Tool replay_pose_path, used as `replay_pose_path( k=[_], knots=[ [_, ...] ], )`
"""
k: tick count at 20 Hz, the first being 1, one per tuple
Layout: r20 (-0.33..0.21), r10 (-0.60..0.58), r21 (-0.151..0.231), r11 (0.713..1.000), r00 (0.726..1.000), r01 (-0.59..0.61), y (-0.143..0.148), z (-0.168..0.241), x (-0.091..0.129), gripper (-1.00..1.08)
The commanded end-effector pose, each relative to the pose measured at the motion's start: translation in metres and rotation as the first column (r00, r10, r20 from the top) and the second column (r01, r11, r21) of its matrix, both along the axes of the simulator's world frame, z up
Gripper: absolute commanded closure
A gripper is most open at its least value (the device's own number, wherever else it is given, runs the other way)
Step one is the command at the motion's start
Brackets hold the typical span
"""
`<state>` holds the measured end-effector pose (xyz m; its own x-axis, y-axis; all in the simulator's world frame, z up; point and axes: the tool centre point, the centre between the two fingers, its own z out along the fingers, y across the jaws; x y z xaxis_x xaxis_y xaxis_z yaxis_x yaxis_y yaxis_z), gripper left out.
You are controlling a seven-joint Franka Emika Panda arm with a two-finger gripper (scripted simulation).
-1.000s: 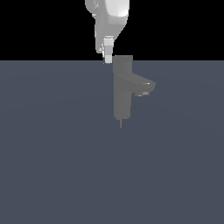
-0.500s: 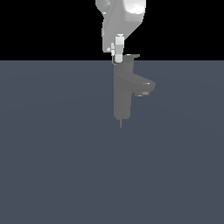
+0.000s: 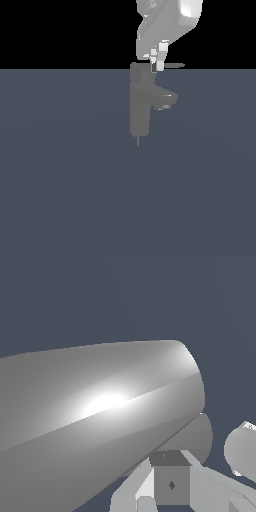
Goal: Turn on the faucet by rotating a designated handle.
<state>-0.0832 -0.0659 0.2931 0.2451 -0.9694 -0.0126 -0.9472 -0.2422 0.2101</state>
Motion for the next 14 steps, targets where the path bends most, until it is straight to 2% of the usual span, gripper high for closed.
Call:
replay_pose_path(
  k=[1,5,6,7,14],
  knots=[
    [0.014,-0.029,-0.005,1.000,0.999,0.029,-0.029,0.004,0.004,1.08],
    [0.016,-0.031,-0.004,1.000,0.999,0.031,-0.048,0.005,0.008,1.08],
    [0.016,-0.031,-0.004,1.000,0.999,0.031,-0.048,0.005,0.008,1.08],
    [0.004,-0.007,-0.001,1.000,1.000,0.007,-0.030,0.001,0.007,1.08],
    [0.006,-0.011,-0.002,1.000,1.000,0.011,-0.042,-0.001,0.022,1.08]
  ],
)
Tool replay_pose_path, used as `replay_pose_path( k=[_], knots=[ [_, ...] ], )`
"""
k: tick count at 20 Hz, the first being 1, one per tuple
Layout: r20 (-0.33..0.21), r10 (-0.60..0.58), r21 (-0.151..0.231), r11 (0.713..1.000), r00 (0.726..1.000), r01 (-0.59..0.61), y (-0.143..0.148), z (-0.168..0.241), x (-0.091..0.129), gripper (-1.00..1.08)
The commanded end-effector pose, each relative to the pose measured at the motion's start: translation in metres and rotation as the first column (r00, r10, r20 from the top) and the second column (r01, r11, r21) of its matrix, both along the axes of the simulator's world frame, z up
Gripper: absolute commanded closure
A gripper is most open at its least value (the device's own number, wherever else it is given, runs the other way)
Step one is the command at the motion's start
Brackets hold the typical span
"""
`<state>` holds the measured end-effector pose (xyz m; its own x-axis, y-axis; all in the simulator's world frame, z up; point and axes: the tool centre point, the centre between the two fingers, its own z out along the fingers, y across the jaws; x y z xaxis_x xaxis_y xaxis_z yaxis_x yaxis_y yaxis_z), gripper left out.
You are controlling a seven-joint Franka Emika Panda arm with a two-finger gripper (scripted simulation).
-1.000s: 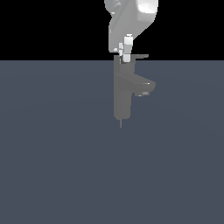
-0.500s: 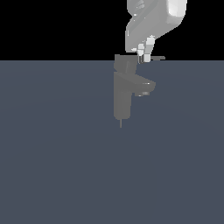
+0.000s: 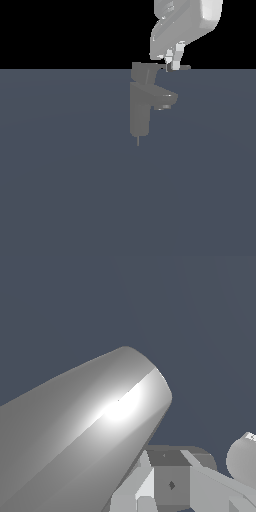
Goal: Turn on the faucet by rotating a designated handle.
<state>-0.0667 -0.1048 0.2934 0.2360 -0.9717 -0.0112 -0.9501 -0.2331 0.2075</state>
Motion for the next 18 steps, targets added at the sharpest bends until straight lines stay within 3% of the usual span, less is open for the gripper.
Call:
replay_pose_path(
  k=[1,18],
  knots=[
    [0.004,-0.002,-0.001,1.000,1.000,0.002,-0.005,-0.002,0.008,1.08],
    [0.008,-0.011,-0.002,1.000,1.000,0.011,-0.035,-0.006,0.043,1.08]
  ],
)
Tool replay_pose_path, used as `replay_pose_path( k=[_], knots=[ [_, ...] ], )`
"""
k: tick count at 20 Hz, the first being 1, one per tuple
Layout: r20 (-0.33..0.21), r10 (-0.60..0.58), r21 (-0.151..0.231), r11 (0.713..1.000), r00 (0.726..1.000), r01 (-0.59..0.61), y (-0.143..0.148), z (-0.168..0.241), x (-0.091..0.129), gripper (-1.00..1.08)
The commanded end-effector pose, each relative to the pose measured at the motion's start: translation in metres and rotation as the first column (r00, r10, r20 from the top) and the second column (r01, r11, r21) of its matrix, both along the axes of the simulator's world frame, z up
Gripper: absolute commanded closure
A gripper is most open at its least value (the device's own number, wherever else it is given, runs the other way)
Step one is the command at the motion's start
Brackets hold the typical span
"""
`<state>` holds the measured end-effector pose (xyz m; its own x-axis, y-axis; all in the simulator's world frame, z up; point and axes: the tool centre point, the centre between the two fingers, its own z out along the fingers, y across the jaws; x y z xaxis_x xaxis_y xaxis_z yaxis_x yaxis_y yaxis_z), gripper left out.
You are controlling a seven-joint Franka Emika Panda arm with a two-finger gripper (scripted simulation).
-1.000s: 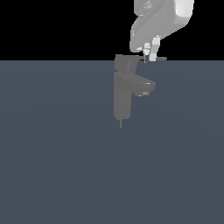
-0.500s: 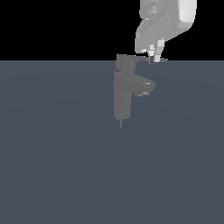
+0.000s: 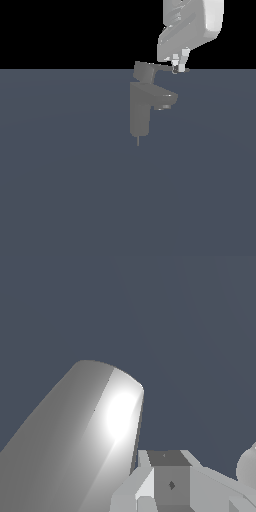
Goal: Turn on the faucet by rotating a designated handle.
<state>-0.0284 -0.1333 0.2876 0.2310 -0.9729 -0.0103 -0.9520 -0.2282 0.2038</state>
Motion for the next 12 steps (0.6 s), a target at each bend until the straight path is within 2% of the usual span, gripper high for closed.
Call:
replay_pose_path(
  k=[1,12],
  knots=[
    [0.005,-0.006,-0.002,1.000,1.000,0.006,-0.008,-0.001,0.006,1.08],
    [0.007,-0.012,-0.003,1.000,1.000,0.012,-0.027,-0.004,0.028,1.08]
  ],
)
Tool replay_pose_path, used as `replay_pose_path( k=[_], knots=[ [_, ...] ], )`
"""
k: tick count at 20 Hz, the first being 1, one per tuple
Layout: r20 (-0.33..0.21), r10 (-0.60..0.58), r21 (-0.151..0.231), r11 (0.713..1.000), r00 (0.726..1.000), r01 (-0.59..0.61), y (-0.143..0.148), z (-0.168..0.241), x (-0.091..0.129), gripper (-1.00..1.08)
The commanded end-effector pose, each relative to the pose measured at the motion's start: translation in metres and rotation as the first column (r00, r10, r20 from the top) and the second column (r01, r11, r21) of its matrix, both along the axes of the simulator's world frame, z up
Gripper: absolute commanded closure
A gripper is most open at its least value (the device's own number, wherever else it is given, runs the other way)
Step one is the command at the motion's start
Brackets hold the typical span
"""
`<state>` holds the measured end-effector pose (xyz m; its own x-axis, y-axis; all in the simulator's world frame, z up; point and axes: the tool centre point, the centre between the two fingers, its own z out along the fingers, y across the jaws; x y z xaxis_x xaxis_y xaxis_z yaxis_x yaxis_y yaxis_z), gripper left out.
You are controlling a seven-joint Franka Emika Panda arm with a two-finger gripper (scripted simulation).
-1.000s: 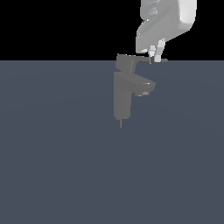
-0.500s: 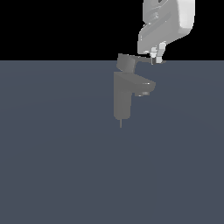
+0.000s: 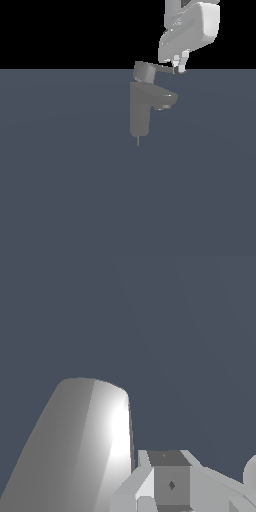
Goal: Turn on the faucet by rotating a designated handle.
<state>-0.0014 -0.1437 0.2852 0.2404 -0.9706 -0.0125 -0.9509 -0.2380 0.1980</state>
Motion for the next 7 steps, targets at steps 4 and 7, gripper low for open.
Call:
replay_pose_path(
  k=[4,7],
  knots=[
    [0.003,-0.024,-0.007,1.000,1.000,0.024,-0.0231,-0.0020,0.0089,1.08],
    [0.003,-0.025,-0.007,1.000,1.000,0.025,-0.0264,-0.0024,0.0128,1.08]
  ],
)
